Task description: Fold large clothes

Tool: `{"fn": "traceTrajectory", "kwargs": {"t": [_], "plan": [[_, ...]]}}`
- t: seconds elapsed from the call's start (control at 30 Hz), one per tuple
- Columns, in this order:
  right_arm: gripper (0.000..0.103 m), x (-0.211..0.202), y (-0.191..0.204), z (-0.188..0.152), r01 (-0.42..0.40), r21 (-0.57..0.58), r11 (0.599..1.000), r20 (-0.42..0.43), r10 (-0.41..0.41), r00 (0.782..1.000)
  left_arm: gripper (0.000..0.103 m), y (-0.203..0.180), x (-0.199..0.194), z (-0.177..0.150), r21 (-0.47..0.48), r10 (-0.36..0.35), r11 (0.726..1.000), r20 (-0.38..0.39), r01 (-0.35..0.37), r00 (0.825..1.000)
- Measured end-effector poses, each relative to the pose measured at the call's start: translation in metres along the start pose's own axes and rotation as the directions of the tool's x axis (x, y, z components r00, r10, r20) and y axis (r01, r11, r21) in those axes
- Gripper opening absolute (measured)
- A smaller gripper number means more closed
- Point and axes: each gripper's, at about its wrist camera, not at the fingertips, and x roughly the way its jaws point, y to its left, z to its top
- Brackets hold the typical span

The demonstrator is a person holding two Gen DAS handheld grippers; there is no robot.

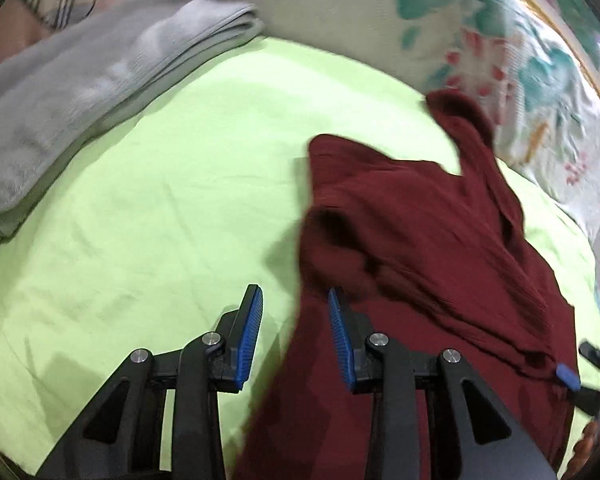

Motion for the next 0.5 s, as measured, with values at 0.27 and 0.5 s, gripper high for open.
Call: {"fn": "traceTrajectory", "kwargs": {"t": [0.27,0.5], "plan": [[0.058,0.048,0.005,0.021,0.053,0.029,0.998,0.003,-0.053,0.999,0.034,-0.012,0.031,0.007,0.011,0.010,1.000,-0.028,-0.009,1.000],[0.005,0.016,0.033,0.034,0.016,-0.108,0.994,0.205,0.006,0.979,0.035,-0.008,0.031,0.011,-0.009,0.023,1.000,-0.018,-0.023,1.000]]}}
